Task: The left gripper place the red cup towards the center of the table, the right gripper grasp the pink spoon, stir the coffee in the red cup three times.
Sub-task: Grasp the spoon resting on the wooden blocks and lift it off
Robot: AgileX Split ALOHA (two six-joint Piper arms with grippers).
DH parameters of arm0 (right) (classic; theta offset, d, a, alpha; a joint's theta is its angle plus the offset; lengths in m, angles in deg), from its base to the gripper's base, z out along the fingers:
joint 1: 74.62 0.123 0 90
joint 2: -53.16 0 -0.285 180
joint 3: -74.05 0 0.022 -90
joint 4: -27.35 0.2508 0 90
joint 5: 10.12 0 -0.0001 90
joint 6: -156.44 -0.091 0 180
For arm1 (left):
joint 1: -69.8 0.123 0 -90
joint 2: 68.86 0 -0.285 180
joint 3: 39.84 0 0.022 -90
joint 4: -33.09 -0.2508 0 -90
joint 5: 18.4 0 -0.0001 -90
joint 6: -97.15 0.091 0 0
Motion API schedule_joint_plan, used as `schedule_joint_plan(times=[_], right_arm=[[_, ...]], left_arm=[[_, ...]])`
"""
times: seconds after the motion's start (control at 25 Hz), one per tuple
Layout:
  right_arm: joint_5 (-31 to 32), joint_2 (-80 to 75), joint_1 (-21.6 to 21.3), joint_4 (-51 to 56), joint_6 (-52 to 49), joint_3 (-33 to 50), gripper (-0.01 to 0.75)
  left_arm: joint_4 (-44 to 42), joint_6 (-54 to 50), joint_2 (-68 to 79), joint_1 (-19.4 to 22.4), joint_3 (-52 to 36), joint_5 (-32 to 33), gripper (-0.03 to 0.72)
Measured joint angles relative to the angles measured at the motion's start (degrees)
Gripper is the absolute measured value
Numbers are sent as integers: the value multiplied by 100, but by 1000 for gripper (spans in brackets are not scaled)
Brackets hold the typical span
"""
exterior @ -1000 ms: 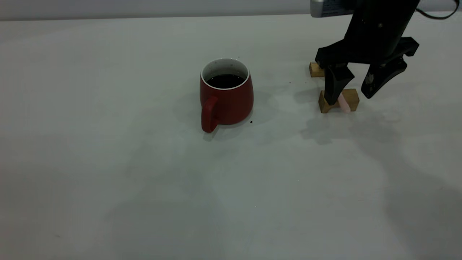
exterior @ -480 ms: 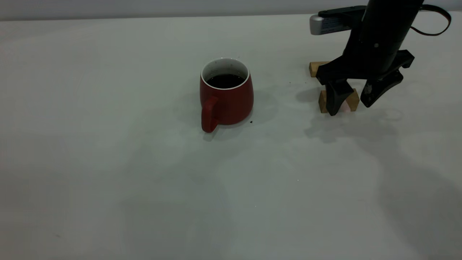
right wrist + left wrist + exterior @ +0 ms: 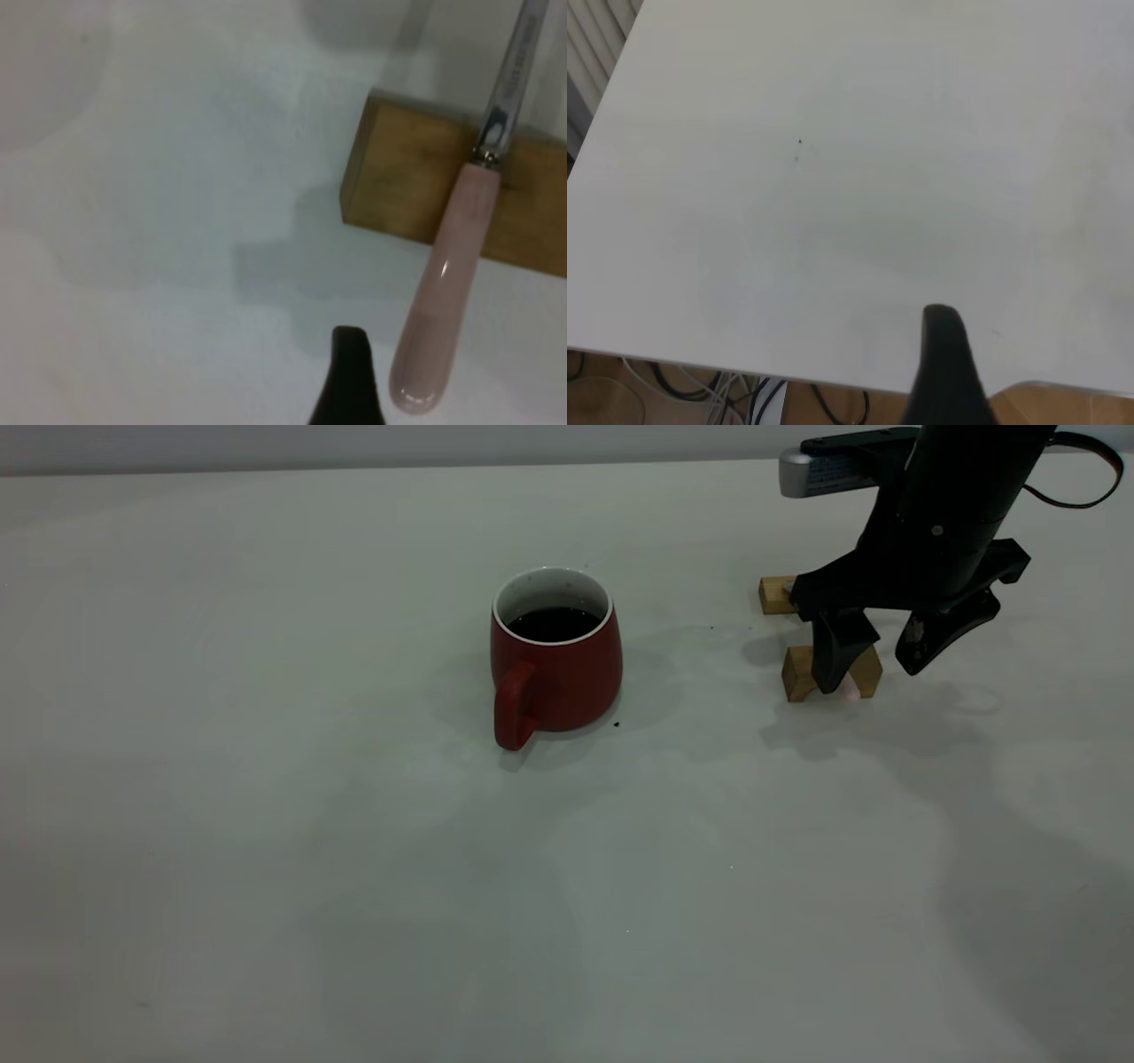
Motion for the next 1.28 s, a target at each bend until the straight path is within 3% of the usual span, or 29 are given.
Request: schedule_joint_plan(times=[0.64,0.8,1.08,1.28], right_arm=[[-258,-244,-6,24,-37,0,661],[-390,-296,-6,19,-37,0,544],[-338,-268,-6,-26,-37,0,157],[19,289,-12,-150,-45,0,141]], left_arm=[[0,5,0,0,0,0,594],[0,5,0,0,0,0,594],[0,0,0,0,0,0,594],[0,0,0,0,0,0,594]])
